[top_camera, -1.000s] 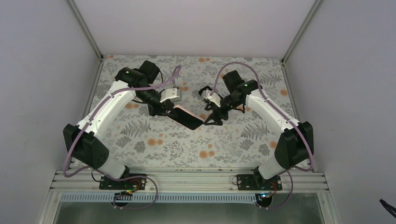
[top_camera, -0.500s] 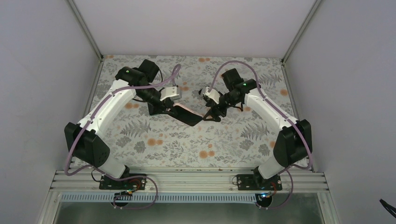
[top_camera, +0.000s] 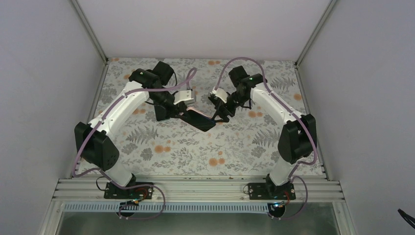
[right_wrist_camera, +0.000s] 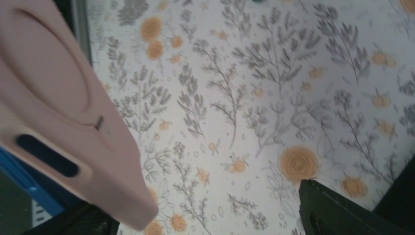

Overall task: Take the phone out of the phone case
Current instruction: Remove the phone case from the phone.

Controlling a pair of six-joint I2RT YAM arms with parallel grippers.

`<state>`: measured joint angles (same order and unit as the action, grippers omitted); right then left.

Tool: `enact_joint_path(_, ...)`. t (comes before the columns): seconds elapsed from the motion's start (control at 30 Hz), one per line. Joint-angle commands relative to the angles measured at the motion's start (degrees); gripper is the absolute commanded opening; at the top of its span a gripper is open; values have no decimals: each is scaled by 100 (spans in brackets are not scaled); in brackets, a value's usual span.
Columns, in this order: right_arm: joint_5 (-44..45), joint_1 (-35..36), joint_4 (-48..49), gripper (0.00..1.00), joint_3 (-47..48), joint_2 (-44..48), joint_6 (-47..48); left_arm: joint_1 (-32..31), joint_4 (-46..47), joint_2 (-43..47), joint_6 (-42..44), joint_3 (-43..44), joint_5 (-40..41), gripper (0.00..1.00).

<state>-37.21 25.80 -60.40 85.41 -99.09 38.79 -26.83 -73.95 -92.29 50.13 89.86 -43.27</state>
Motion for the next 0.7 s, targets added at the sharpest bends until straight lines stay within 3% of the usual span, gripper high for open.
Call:
enact_joint_path(0.0,-1533,225,43,89,611,-53,479,-428,-22,-46,-120,297,-891,2)
enact_joint_path(0.23,-2206,756,-457,89,523,-62,931,-411,1446,145,-1113,426,529,2)
enact_joint_path(0.67,-3235,1532,-1334,87,414,-241,1751,-202,2848,23,-1573,1126,1734,2)
